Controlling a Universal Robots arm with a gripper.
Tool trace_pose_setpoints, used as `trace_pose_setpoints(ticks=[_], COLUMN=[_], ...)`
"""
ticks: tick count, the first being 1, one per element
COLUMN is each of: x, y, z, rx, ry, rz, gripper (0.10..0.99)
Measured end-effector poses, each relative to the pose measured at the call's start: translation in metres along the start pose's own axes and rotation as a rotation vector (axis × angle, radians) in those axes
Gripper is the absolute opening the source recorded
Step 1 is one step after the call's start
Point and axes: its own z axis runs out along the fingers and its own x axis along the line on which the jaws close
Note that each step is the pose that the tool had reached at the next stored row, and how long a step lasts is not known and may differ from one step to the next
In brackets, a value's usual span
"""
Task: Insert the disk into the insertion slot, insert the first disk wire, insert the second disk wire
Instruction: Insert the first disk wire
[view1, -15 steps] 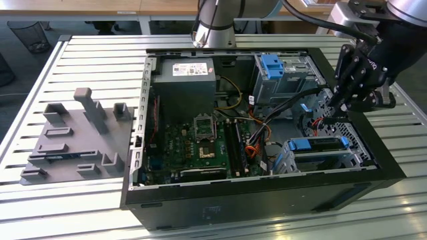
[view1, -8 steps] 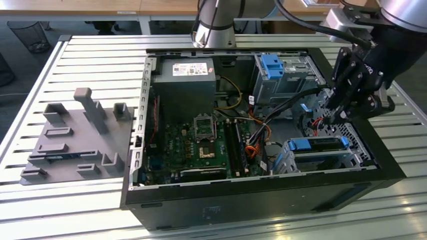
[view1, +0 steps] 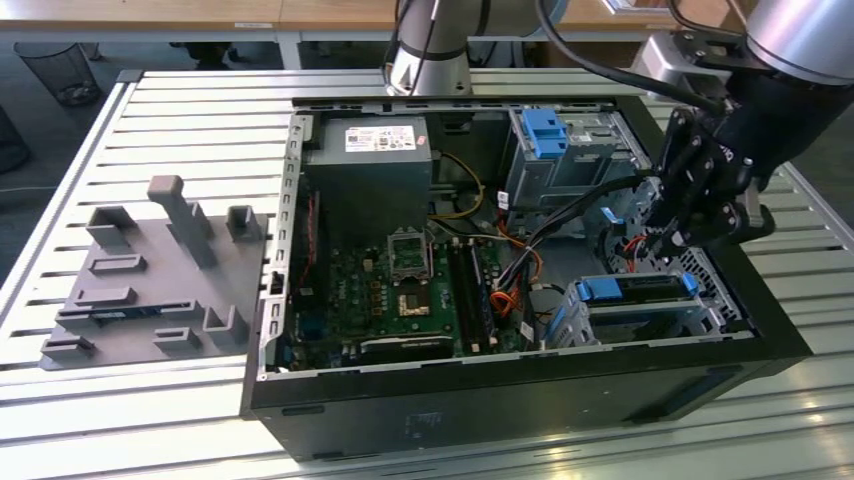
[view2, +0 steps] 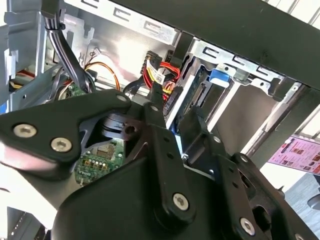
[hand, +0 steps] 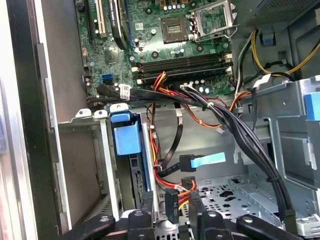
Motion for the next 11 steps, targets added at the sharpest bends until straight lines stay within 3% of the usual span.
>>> trace_pose_setpoints(ticks=[3, 6, 11], x=[0.0000, 0.0000, 0.0000], y=[0.0001, 0.0001, 0.0001], z=[0.0012, 0.0014, 0.0015], rx=[0.000, 0.000, 0.000], ry=[-0.0002, -0.0003, 0.0002], rz=[0.014, 0.019, -0.012], gripper=[0.337, 0.165, 0.165])
